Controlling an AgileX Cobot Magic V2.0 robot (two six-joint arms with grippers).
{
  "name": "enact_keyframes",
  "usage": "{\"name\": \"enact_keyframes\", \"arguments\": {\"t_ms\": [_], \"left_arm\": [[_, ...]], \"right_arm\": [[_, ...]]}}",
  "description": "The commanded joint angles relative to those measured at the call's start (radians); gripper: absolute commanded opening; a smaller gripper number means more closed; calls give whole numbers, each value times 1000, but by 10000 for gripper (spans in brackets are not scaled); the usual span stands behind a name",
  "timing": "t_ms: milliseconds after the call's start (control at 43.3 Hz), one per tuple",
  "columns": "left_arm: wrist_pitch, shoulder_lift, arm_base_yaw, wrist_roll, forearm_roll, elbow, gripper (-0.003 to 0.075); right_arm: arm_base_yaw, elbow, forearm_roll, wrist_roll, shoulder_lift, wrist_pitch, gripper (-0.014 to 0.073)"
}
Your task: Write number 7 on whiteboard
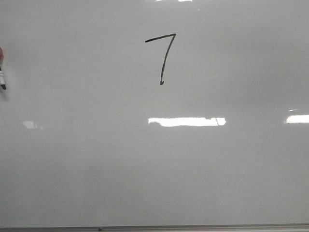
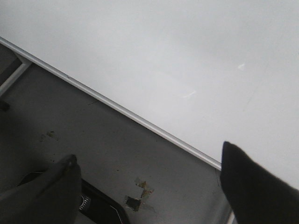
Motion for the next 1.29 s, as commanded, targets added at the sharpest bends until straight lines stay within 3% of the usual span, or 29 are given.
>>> {"name": "enact_keyframes", "arguments": {"t_ms": [0,162,346,438,623,738,808,1269], "left_arm": [[15,-62,-90,4,-19,-34,461],[40,-124,-204,4,-19,-8,461],[35,-133,-238,4,-19,9,453],[34,-133,-238,4,-19,16,393],[29,-133,-238,4,-19,24,164],[29,-133,-238,4,-19,24,31],[29,-133,-238,4,-19,24,-21],[33,-133,-238,4,-19,24,-20]], "right_arm": [[-3,7,-9,7,-28,-62,624],[-3,40,-9,7,-64,-107,624],[-3,44,-9,6,-68,-122,597],[-3,44,-9,6,-68,-122,469],[-3,44,-9,6,-68,-122,92],[-3,44,-9,6,-68,-122,-75],[-3,44,-9,6,-68,-122,-67],[-3,44,-9,6,-68,-129,-68]]}}
